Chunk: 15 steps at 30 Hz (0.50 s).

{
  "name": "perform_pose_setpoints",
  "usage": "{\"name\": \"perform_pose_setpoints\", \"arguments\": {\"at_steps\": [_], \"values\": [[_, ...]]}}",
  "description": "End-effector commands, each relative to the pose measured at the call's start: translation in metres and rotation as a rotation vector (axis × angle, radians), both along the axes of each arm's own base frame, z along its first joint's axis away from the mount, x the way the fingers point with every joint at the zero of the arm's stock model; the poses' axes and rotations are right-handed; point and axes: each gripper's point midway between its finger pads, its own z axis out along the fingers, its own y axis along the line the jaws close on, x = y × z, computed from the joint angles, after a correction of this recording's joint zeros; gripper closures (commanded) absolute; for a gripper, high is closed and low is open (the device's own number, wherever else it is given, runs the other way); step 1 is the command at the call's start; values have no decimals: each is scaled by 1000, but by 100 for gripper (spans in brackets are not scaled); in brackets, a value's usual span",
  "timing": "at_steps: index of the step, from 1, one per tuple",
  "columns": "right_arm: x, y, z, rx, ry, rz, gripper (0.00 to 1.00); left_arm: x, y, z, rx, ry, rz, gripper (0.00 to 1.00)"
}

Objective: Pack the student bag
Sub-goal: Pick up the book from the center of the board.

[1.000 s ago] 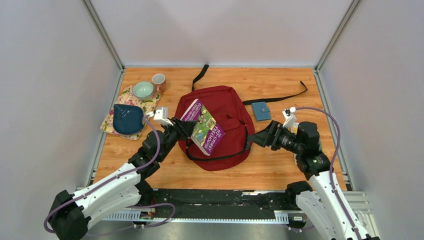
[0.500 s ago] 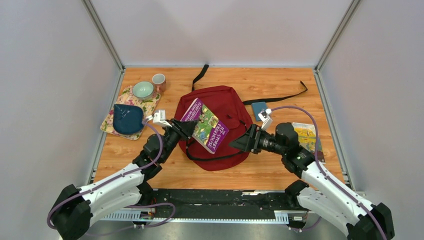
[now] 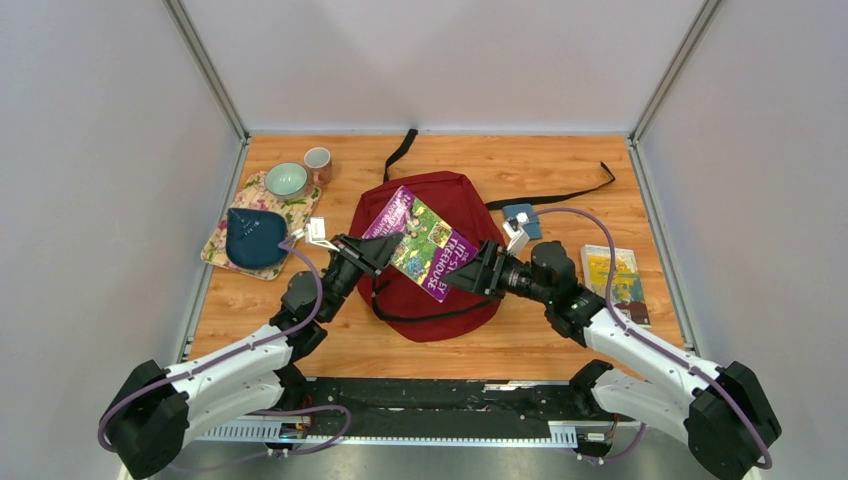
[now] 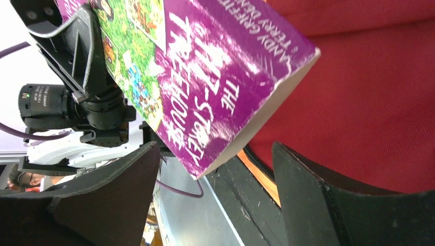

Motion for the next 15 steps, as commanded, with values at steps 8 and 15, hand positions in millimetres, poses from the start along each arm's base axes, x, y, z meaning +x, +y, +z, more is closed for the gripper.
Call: {"name": "perform_pose_setpoints", "arguments": {"at_steps": [8,15], "values": [[23,5,38,174,-130,-95,18,-22,-4,70,-294,-140,-130,100],[22,2,50,220,-157,-106,34,-23,-6,68,-322,-126,-149,100]]}}
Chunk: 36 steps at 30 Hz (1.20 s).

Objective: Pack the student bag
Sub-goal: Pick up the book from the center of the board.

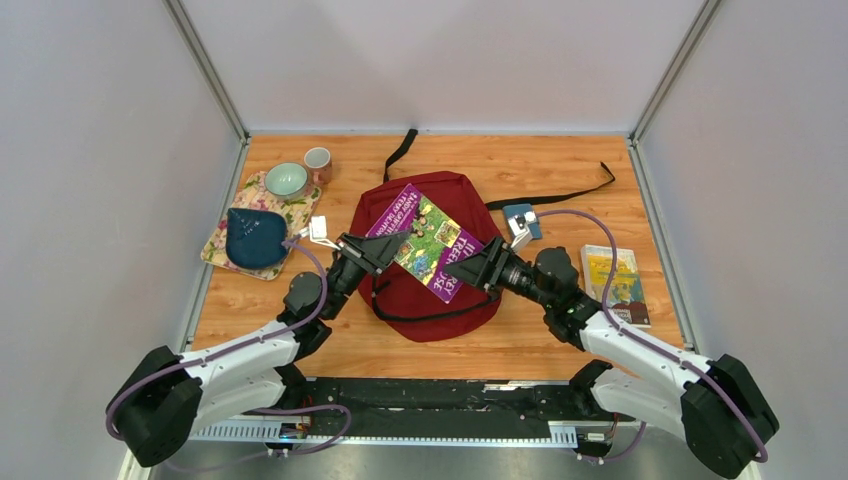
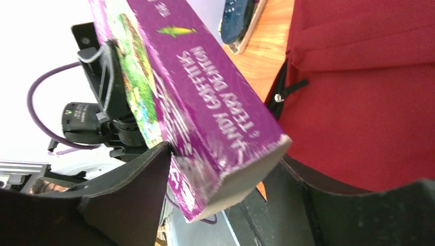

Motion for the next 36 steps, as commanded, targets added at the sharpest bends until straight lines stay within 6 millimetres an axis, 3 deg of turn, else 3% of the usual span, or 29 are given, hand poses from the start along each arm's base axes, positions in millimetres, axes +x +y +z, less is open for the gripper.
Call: {"name": "perform_pose_setpoints", "arguments": {"at_steps": [1,5,8,13,16,17,18,20,21,23,27,28,29,31,36], "values": [[3,-1,34,94,-98,-26,36,-16,7,51,-178,-119,-47,100],[0,-3,43,117,-109,-23,44,-16,6,47,-179,-105,-55,100],[-6,-1,51,142,-121,9,57,-15,2,45,-171,-96,-66,100],[-9,-1,59,161,-138,23,96,-11,-4,32,-107,-55,-68,100],[-8,-5,59,144,-145,-6,100,-7,-10,21,-24,-26,-69,98],[-8,-7,59,139,-151,-14,100,-8,-12,19,1,-24,-78,92],[-9,-10,58,123,-158,-24,100,-5,-15,16,43,-5,-80,71],[-4,-17,48,72,-134,-72,100,-4,-20,8,143,-12,-83,45],[-5,-23,53,70,-150,-95,100,-1,-23,0,214,32,-87,26],[-1,-38,50,10,-163,-174,100,-1,-27,-9,345,17,-106,13],[7,-75,38,-109,-131,-357,100,2,-29,-34,666,32,-157,11],[17,-95,39,-117,-102,-488,100,3,-29,-39,713,46,-166,11],[12,-108,43,-113,-111,-531,100,8,-31,-38,754,52,-170,11],[13,-132,53,-98,-132,-644,100,4,-28,-64,876,100,-224,11],[0,-198,62,-146,-120,-895,100,-13,-51,-70,1006,-46,-348,11]]}}
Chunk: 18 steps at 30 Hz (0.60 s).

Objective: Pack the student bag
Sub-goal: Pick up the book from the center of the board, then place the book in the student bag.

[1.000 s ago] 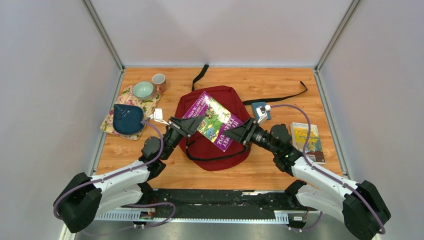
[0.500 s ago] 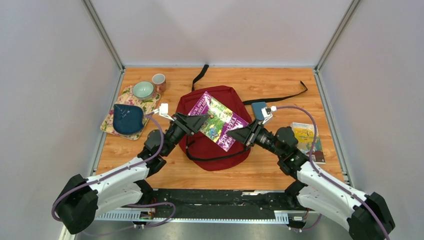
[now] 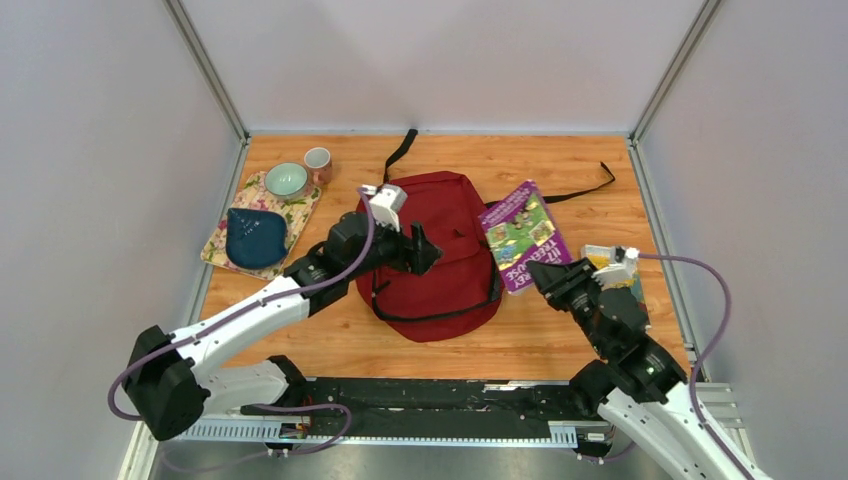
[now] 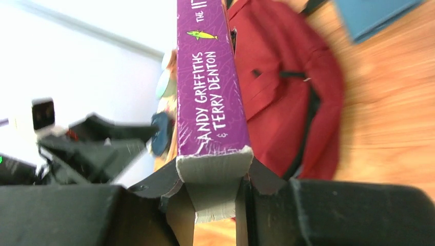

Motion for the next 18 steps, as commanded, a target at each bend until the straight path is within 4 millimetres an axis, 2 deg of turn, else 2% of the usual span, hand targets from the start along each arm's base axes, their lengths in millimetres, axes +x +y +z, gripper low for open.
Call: {"name": "perform_pose_setpoints", "arguments": {"at_steps": [1,3,4,5,7,10,15,18], "values": [[1,-72,41,-19,-64,-324,100,-30,-17,-30,236,-67,-226,11],[-4,-81,40,-57,-41,-346,100,-43,-32,-28,283,-120,-319,11],[-5,-83,39,-69,-33,-351,100,-50,-40,-35,294,-112,-381,11],[-6,-84,36,-84,-17,-351,100,-57,-48,-32,293,-117,-433,11],[-7,-82,37,-87,-12,-341,100,-71,-59,-39,298,-107,-538,11],[-6,-80,36,-95,-7,-331,100,-86,-68,-43,299,-98,-642,11],[-5,-75,37,-102,-6,-310,100,-96,-64,-59,336,-71,-703,12],[-3,-70,28,-113,12,-295,100,-99,-60,-69,368,-42,-720,14]]}}
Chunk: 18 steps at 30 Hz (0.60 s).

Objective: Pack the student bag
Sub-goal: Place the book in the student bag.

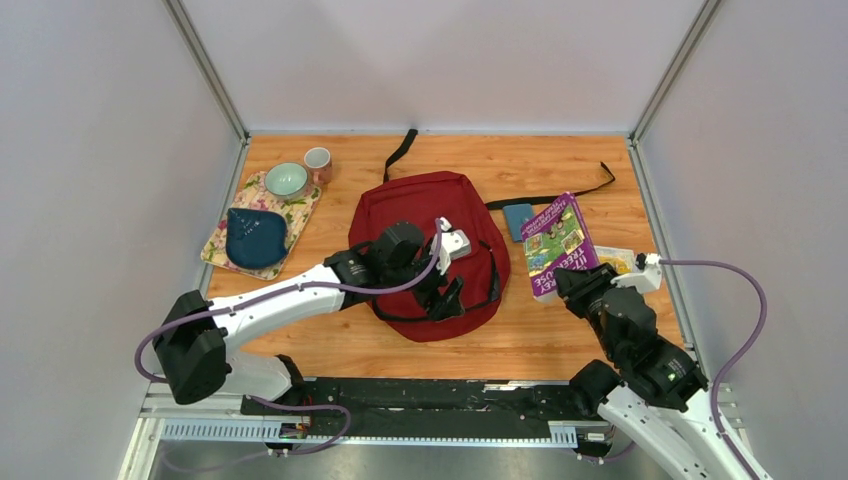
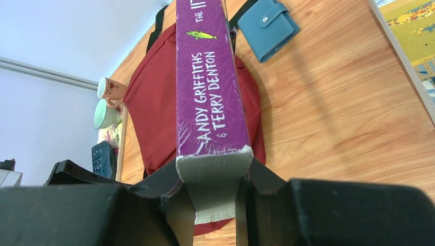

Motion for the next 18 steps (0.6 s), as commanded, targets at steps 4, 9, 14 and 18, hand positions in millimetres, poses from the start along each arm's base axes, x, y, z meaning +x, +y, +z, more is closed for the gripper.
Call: {"name": "perform_pose_setpoints", "arguments": {"at_steps": [4,9,14,18], "values": [[9,11,27,83,-80,14,100,-16,-3,-12,44,49,-108,21],[11,15,24,76,-67,28,100,-19,-2,-26,92,85,-108,27],[12,16,24,72,-64,26,100,-13,-2,-35,129,74,-89,35],[12,16,23,68,-58,28,100,-9,-3,-36,138,63,-79,47]]}}
